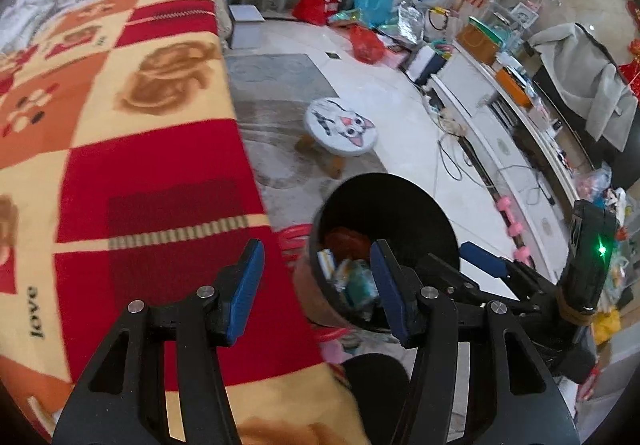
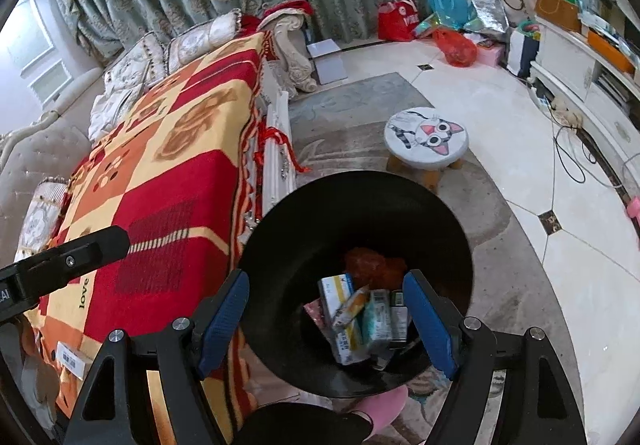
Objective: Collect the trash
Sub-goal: 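Open both tools to drop the wrapper and tissue pack into the bin, then move both open tools back over the blanket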
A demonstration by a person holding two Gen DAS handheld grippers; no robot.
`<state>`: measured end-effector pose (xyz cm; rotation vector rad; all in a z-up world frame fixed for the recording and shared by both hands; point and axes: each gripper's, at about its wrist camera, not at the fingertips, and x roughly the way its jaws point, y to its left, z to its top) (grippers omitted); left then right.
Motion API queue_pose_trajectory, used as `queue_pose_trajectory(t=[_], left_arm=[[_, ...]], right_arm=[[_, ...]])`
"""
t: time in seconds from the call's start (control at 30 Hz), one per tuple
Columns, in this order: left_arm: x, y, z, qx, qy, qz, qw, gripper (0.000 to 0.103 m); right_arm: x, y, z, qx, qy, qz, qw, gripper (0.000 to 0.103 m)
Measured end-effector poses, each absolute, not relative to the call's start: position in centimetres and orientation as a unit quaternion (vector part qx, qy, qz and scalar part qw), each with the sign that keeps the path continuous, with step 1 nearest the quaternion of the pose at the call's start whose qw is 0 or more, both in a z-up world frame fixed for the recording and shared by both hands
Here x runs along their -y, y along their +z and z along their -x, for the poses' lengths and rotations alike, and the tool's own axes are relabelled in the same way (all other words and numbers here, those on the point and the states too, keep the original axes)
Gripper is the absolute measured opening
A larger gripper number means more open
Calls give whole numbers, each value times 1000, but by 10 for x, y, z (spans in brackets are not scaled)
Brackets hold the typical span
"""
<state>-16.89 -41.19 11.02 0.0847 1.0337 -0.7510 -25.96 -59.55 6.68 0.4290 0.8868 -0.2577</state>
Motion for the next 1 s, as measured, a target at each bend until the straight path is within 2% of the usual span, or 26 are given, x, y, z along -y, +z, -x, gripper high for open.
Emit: queue_pose_trajectory(t=[0.43,1.0], left_arm=[[342,122,167,-443,-280,-66,849,54],[240,118,160,-448,-202,-51,869,54]], right_arm=[[532,85,240,-415,-82,-158,892,77],[434,85,210,-439,28,-102,892,77]])
